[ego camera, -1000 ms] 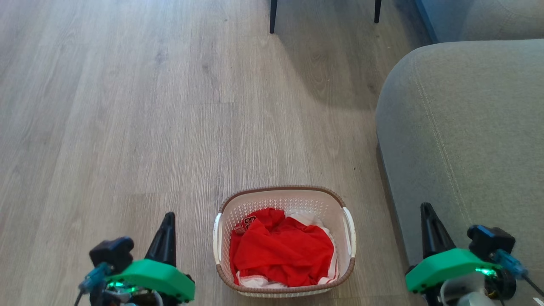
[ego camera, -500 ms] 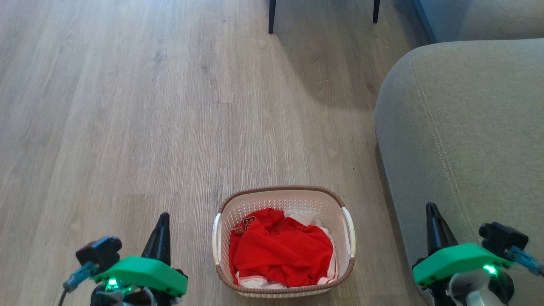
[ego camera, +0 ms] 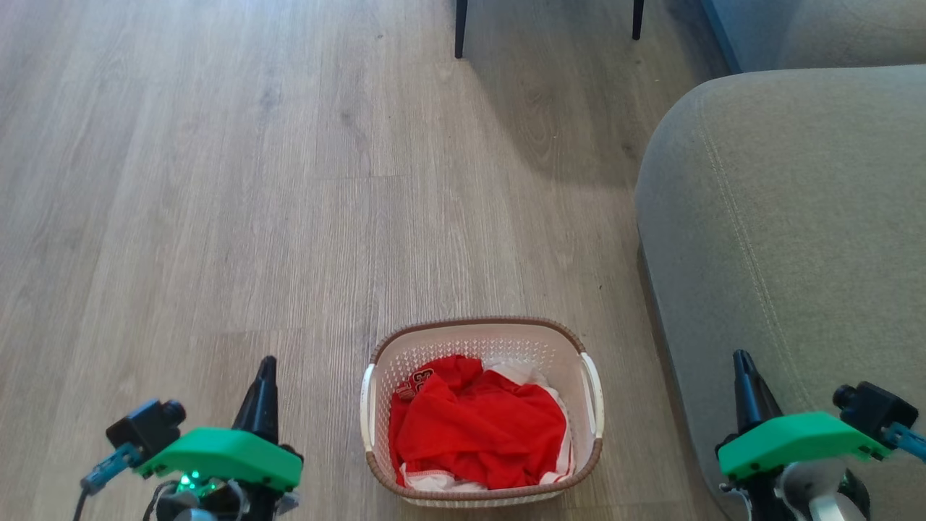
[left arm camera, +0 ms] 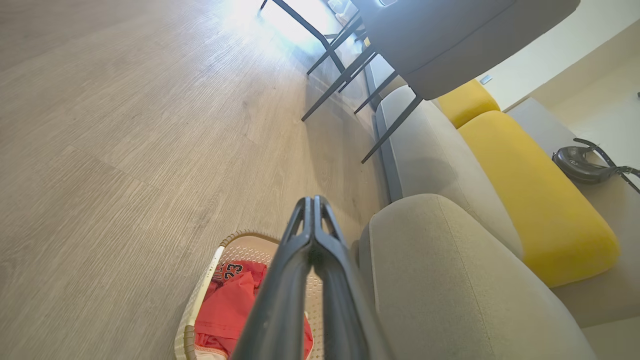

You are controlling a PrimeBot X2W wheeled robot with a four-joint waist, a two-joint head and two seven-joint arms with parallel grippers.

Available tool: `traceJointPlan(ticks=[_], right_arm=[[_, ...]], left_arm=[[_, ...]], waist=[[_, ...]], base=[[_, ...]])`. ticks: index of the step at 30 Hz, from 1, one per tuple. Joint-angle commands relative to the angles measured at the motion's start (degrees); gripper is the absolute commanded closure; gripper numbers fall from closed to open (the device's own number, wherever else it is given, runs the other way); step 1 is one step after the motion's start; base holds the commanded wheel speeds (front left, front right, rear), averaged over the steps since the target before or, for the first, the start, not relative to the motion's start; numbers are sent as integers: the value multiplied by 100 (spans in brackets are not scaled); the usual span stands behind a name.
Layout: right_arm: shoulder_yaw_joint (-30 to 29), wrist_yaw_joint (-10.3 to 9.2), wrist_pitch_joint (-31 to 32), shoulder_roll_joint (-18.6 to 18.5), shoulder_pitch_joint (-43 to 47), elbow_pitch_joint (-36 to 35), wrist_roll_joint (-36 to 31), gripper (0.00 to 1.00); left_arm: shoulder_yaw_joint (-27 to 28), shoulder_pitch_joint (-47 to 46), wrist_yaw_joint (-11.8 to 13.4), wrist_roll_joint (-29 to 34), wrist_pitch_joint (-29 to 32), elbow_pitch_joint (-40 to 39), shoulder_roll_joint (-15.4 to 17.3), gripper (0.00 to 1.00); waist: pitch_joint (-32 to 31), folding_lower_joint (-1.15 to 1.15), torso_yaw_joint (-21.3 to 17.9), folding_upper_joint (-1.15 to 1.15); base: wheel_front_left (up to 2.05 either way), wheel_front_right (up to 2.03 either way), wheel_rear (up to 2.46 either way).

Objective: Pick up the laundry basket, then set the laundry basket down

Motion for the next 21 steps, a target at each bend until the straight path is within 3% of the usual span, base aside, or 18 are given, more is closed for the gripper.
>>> traceJointPlan(ticks=[1,21], right_arm=[[5,16,36,-118,-338,-149,191,100],[-153,22,338,-135,-438,-69,1446,100]], left_arm=[[183,-316,-64,-173,40,-168,73,100],[454,-414,-148,-1340,347,-152,83,100]], waist=[[-1,0,-2,0],[-9,0,-33,0]], base=[[0,0,0],[0,0,0]])
